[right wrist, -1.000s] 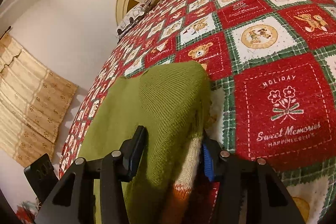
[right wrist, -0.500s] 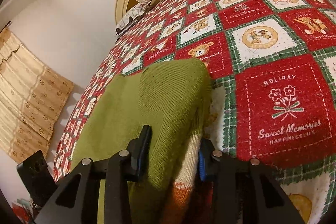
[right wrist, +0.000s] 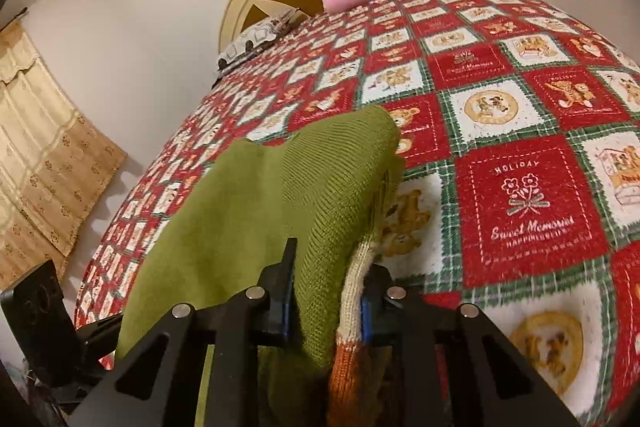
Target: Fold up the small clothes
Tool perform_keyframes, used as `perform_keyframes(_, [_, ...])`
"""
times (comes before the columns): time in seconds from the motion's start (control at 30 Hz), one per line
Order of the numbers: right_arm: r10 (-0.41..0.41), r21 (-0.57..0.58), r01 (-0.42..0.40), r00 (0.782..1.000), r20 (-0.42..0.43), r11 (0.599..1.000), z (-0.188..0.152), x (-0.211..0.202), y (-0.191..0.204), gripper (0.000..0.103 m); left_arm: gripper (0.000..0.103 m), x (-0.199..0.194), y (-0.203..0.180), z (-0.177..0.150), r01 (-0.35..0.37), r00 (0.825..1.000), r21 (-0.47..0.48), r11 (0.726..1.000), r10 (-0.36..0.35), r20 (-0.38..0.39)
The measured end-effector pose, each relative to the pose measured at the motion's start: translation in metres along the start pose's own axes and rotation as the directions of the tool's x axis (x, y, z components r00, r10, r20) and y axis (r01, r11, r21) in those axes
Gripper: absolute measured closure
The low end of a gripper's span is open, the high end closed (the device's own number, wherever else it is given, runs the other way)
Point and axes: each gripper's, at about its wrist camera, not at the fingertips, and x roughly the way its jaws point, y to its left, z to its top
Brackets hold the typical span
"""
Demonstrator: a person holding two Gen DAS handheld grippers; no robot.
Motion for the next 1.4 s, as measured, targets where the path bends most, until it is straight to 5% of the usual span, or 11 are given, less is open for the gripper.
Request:
perform_keyframes(0.53, [0.095, -0.035, -0.094, 0.995, 0.028, 0.995, -0.037, -0.041, 0.061, 0.079, 0.062, -0.068, -0.005, -0.031, 0.014, 0.999, 0.015, 1.000, -0.014, 0.046])
perform_keyframes(1.4, [0.256, -0.139, -0.263, 0.964, -0.068, 0.955, -0.077, 0.000, 0.189, 0.079, 0.062, -0.158, 0.051, -0.089, -0.104, 0.982, -0.079, 0.991, 0.115, 0.147])
